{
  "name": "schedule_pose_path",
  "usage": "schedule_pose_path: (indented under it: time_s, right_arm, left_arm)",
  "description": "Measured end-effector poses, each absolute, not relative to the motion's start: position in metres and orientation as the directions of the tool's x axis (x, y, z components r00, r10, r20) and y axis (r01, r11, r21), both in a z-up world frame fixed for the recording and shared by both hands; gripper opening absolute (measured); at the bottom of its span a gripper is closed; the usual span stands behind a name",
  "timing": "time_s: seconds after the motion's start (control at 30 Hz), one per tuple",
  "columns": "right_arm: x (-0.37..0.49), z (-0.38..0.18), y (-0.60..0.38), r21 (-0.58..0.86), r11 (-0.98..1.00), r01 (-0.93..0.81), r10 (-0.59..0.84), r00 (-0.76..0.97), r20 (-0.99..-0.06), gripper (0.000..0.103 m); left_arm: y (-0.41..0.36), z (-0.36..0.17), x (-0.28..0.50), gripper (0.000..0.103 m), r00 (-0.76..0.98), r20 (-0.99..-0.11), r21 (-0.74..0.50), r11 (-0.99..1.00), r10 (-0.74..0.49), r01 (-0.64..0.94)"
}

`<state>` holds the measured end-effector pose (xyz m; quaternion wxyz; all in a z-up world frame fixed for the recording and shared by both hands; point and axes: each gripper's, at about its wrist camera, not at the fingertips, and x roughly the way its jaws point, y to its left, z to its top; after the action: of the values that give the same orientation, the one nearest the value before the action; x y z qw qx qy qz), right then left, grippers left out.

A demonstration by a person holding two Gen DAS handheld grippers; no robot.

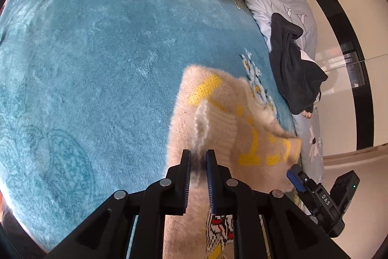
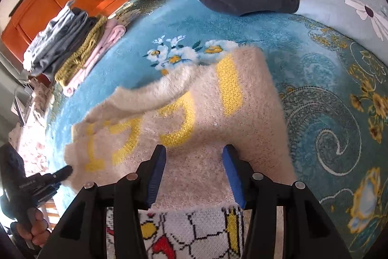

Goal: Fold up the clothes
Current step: 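Fold the sweater side inward with the left gripper while the right gripper holds the sleeve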

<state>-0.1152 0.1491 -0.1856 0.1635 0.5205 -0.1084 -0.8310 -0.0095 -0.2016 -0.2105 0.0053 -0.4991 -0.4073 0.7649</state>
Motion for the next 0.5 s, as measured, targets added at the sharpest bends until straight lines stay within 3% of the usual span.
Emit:
schedule_pose_path:
  time_s: [0.03, 0.1, 0.3, 0.5]
  right_arm:
    - [-0.113, -0.18, 0.154, 0.374, -0.914, 0.154, -0.404, -0.408, -0.819, 0.05]
    - [-0.103, -0.175, 0.17, 0.413, -0.901, 0.132, -0.429, -0.411, -0.804, 0.05]
    - [-0.057, -0.184, 0.243, 0.481, -0.877, -0.019, -0.438, -0.383, -0.813, 0.05]
    - [0.003, -0.221, 0.306, 0.559, -0.813, -0.161, -0.501, -0.296, -0.813, 0.05]
  left_arm:
    - [-0.2, -0.209, -0.002, 0.03, -0.495, -0.762, -0.625, -0.674, 0.417, 0.394]
    - [-0.197, -0.211, 0.013, 0.039, -0.468, -0.771, -0.619, -0.679, 0.431, 0.396]
    - [-0.178, -0.248, 0.062, 0.039, -0.331, -0.808, -0.59, -0.656, 0.488, 0.471]
    - [-0.178, -0.264, 0.079, 0.04, -0.297, -0.75, -0.642, -0.544, 0.591, 0.54]
